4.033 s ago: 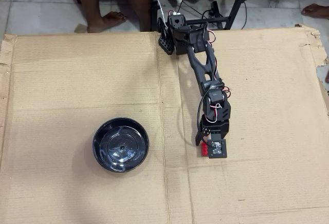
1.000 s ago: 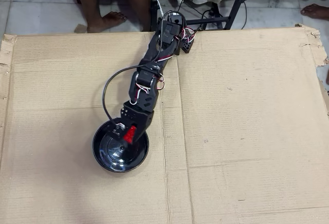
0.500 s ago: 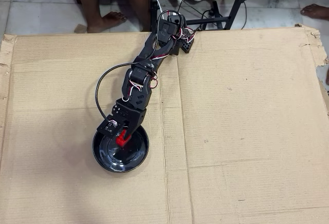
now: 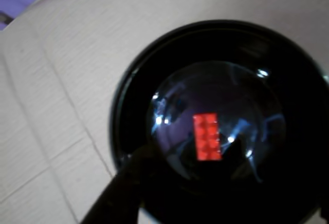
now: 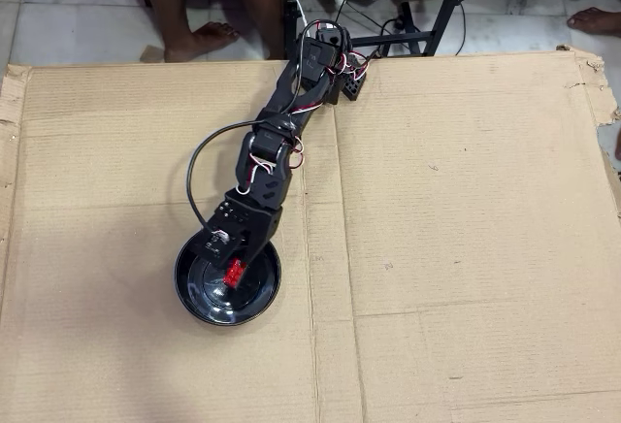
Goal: Grasp a lego block and put it in the bin.
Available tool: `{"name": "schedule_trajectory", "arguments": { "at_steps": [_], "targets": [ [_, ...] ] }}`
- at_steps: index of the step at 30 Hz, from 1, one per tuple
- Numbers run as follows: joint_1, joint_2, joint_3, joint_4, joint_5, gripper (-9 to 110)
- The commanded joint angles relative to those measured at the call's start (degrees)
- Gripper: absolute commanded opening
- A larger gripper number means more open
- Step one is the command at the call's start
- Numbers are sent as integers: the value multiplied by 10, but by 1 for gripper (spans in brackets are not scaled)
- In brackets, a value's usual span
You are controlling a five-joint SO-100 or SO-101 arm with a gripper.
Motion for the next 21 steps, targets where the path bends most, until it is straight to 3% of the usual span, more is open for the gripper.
{"name": "schedule_trajectory", "arguments": {
  "at_steps": [1,10,21],
  "targets": [
    [-17,75,-5,10,-4,35],
    [-62,233,119,83,-6,35],
    [-116,440,362,76,-118,35]
  ]
}}
